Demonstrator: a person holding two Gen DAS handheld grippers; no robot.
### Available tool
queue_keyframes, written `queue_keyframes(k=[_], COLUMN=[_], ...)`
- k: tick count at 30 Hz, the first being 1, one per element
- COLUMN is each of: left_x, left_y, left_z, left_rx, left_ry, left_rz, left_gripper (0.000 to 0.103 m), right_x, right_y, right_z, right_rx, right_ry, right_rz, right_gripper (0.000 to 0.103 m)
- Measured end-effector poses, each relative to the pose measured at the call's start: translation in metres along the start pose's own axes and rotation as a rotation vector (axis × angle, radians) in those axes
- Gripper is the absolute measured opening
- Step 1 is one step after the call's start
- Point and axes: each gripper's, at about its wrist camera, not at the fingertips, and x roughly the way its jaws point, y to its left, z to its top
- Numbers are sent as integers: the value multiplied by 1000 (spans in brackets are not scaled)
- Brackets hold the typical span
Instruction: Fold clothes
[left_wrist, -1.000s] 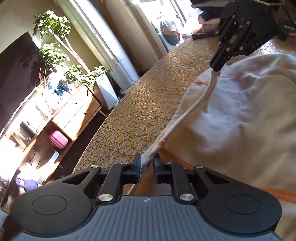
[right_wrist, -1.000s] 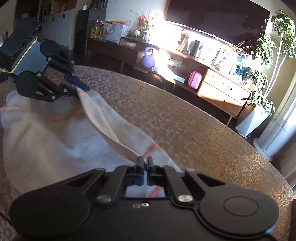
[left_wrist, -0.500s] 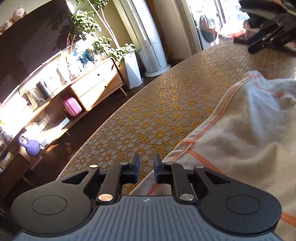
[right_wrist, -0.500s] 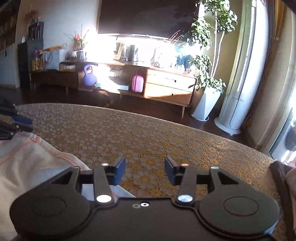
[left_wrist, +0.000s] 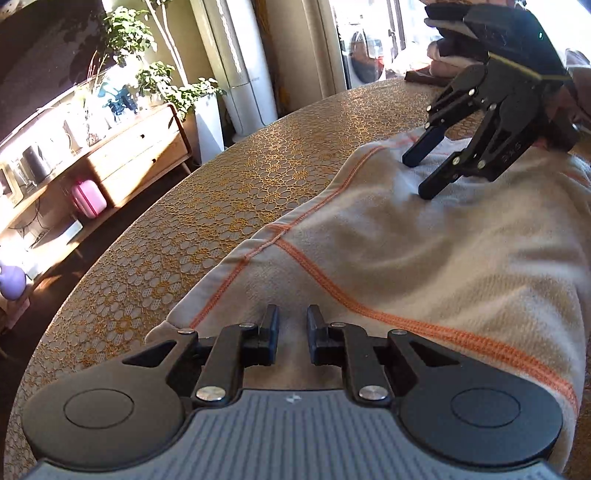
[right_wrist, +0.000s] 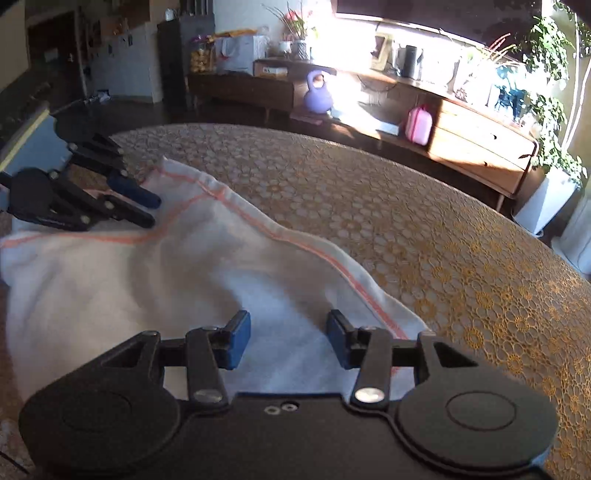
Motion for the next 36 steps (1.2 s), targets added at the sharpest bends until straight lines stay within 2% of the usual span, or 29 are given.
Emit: queue_keyframes(k=[4, 8, 15, 19, 23, 25, 26, 27, 29, 32, 36], left_x=[-6, -40, -106, -126, -140, -148, -147, -144, -138, -127, -112], left_y=[4, 22, 30, 22, 17, 20, 19, 18, 13, 7, 2], left_z=[-1, -5, -54, -84, -99, -106, -108, -109, -110, -104, -101], left_rx=[-26, -160, -471, -554, -609, -659, -675, -686, -693, -684, -695], left_ry=[1, -31, -87, -123, -150, -186, -188, -181, -171, -179, -176], left_rz=[-2, 16, -75, -123, -139, -166, -179, -192, -206, -252, -260], left_gripper=[14, 15, 20, 21, 22, 25, 32, 48, 65, 65, 65], right_x=[-12, -46, -134, -160, -169, -167, -166, -165, -163, -159, -152], right_y=[-21, -24, 10, 29, 30, 29, 29, 28, 27, 23, 19], right_z=[-11, -26, -68, -97, -124, -130, -133, -136, -142, -149, -155], right_rx=[138, 184, 276, 335, 441, 476, 493, 510, 544, 596, 629], right_ry=[-1, -15, -133, -161, -147, -151, -153, -155, -158, -165, -164], right_rz=[-64, -190, -191, -215, -178, -165, -158, -151, -138, -117, -100], right_gripper=[103, 103, 103, 103, 103, 103, 103, 103, 103, 103, 103])
